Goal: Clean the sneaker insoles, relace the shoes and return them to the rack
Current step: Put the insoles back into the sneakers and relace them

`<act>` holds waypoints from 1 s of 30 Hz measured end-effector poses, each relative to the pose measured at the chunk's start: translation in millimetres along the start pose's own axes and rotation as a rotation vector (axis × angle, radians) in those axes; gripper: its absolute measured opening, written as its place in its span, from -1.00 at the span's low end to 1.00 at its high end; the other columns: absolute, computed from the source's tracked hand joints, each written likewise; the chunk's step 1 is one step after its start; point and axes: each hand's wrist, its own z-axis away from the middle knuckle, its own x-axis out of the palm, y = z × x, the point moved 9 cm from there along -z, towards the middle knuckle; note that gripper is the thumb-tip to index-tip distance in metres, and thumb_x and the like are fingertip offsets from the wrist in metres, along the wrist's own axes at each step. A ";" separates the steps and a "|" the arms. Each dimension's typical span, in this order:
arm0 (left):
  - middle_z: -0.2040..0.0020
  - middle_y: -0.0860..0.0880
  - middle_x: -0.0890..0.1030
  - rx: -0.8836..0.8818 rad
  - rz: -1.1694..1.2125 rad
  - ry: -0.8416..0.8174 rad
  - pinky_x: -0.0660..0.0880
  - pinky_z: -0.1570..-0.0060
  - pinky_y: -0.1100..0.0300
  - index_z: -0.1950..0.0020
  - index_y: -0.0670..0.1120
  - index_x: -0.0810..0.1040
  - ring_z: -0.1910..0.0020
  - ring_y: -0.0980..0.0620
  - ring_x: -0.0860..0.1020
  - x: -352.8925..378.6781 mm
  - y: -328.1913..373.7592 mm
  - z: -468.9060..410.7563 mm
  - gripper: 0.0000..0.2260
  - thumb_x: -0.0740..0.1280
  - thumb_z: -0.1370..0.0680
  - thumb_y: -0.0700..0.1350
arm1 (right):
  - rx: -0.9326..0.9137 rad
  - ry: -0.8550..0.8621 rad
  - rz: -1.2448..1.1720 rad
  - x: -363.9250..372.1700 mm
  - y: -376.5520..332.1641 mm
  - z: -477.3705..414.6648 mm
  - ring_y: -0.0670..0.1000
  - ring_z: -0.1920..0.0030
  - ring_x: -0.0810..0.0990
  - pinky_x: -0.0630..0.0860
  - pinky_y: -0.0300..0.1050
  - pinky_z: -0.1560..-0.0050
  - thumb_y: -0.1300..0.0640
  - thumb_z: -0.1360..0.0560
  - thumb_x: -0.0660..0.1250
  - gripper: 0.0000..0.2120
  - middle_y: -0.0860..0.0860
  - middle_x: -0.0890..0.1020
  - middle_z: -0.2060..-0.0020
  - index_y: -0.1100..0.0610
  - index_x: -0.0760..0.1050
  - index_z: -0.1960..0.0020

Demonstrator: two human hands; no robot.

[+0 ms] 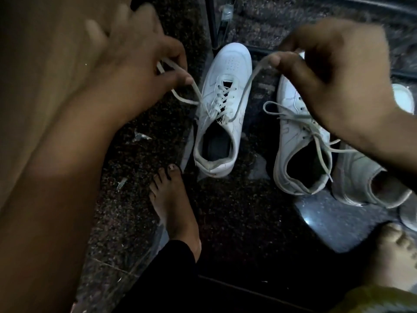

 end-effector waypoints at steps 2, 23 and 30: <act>-0.16 -0.15 0.45 -0.574 -0.065 -0.010 0.43 -0.12 -0.09 -0.27 0.04 0.40 -0.19 -0.21 0.44 55.6 -80.6 67.1 -0.65 0.07 -0.53 0.06 | 0.007 -0.014 0.121 -0.1 -2.9 -7.8 0.05 0.24 0.48 0.35 -0.10 0.22 -0.13 -0.57 0.18 -0.68 -0.04 0.43 0.35 0.06 0.58 -0.04; -0.30 -0.21 0.45 -0.910 0.098 0.415 0.49 -0.06 -0.12 -0.36 -0.12 0.31 -0.21 -0.24 0.45 132.3 -126.1 128.7 -0.69 0.17 -0.61 -0.25 | 0.257 -0.323 -0.753 107.7 -8.4 -11.8 -0.12 0.39 0.52 0.45 -0.16 0.33 0.01 -0.50 0.15 -0.59 0.24 0.65 0.13 0.36 0.54 0.00; -0.26 -0.13 0.50 -0.505 0.182 0.183 0.43 -0.14 -0.02 -0.39 -0.08 0.33 -0.22 -0.15 0.47 84.2 -50.2 30.0 -0.65 0.20 -0.60 -0.15 | 0.420 -0.294 -1.055 106.6 8.1 -3.9 -0.07 0.44 0.53 0.39 -0.23 0.46 0.06 -0.64 0.07 -0.58 0.17 0.63 0.27 0.42 0.50 -0.08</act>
